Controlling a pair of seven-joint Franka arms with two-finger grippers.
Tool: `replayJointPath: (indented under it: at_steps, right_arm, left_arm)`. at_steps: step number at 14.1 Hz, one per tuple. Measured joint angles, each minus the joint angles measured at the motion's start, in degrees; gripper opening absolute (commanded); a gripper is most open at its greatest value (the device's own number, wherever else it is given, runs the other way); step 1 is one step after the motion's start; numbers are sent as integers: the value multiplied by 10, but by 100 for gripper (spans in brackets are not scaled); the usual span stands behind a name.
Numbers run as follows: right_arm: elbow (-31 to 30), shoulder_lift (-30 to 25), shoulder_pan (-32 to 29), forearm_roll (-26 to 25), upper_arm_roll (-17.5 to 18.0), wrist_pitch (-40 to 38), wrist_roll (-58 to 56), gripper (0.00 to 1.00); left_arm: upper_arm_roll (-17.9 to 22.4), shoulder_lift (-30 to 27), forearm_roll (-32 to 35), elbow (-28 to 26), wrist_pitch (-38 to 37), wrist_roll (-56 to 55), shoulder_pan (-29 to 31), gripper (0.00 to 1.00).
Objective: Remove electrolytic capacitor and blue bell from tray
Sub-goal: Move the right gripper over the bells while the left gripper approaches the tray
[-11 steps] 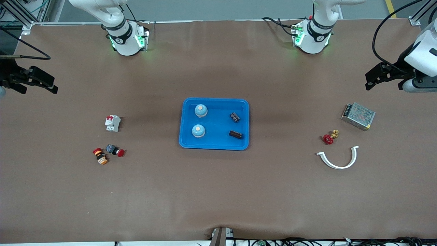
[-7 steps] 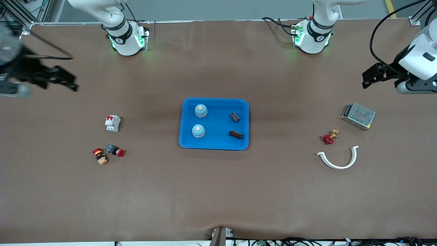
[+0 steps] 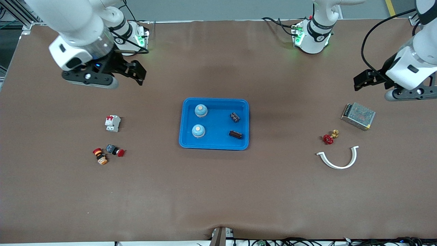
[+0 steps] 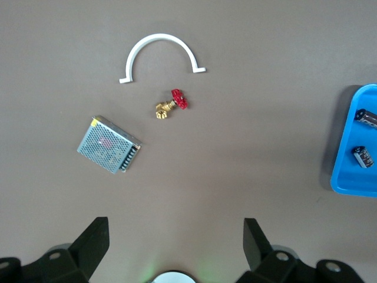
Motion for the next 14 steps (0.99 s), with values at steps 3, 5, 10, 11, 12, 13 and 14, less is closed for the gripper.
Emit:
replayJointPath:
  at_steps: [3, 5, 10, 11, 12, 13, 14]
  right_arm:
    - [-2, 26, 44, 0, 0, 24, 59, 100]
    - [-3, 47, 73, 1, 0, 40, 75, 100]
    - [-5, 111, 128, 1, 0, 128, 135, 100]
    - [-5, 125, 137, 1, 0, 146, 149, 100]
    - [-5, 138, 145, 1, 0, 163, 158, 100]
    - [-5, 150, 152, 1, 0, 177, 163, 100]
    - [-5, 161, 157, 1, 0, 188, 165, 100]
  left_arm:
    - [-25, 0, 0, -16, 1, -35, -1, 100]
    - [-42, 0, 0, -30, 9, -56, -2, 100]
    - [-79, 1, 0, -90, 64, -109, -2, 100]
    - [-84, 1, 0, -100, 73, -120, -2, 100]
    - [-88, 1, 0, -109, 82, -127, -2, 100]
    - [-93, 1, 0, -118, 90, -136, -2, 100]
    - [-99, 1, 0, -126, 99, -148, -2, 100]
